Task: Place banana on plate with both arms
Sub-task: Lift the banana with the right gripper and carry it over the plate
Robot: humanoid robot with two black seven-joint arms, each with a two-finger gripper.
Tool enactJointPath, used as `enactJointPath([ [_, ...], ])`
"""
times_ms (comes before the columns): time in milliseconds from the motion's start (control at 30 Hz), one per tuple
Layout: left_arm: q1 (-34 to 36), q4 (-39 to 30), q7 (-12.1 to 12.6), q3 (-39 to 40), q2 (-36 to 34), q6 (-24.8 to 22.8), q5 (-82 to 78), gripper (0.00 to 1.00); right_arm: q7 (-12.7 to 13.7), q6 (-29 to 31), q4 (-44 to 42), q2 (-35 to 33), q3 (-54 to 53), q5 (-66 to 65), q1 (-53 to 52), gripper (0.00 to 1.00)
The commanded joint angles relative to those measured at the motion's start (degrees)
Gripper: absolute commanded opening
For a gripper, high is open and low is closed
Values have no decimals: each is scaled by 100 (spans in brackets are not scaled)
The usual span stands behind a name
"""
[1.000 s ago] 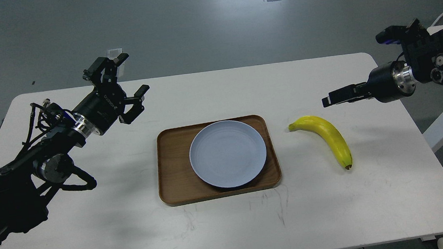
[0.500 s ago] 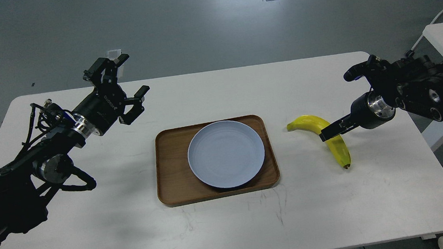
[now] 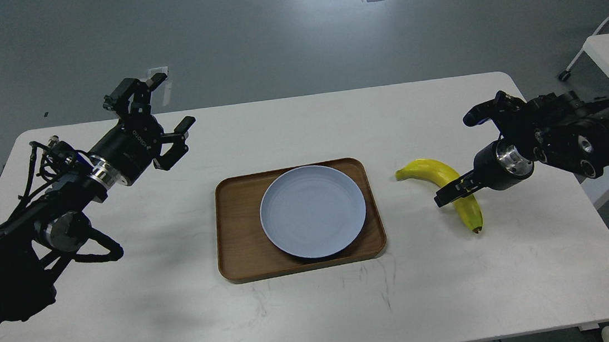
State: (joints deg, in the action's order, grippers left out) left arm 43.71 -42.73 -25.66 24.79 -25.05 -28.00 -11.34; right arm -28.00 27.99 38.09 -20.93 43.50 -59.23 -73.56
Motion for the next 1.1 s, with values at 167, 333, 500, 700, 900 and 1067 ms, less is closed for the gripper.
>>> enactJointPath([
  [167,-2,-7,0,35,-9,0,0,98,0,1,40,-148,36,-1,-158,15],
  [333,6,-51,0,35,-105,0,0,98,0,1,304,-473,9,-1,-685,15],
  [500,6,-60,0,35,-105,0,0,98,0,1,822,-501,-52,25,-1423,15],
  [700,-2,-60,0,70,-97,0,0,98,0,1,928,219,-184,78,-1644,17],
  [900,6,-51,0,88,-97,0,0,98,0,1,849,950,-158,342,-1626,17],
  [1067,6,-51,9,88,-88,0,-26,98,0,1,656,1556,35,1053,-1512,18],
])
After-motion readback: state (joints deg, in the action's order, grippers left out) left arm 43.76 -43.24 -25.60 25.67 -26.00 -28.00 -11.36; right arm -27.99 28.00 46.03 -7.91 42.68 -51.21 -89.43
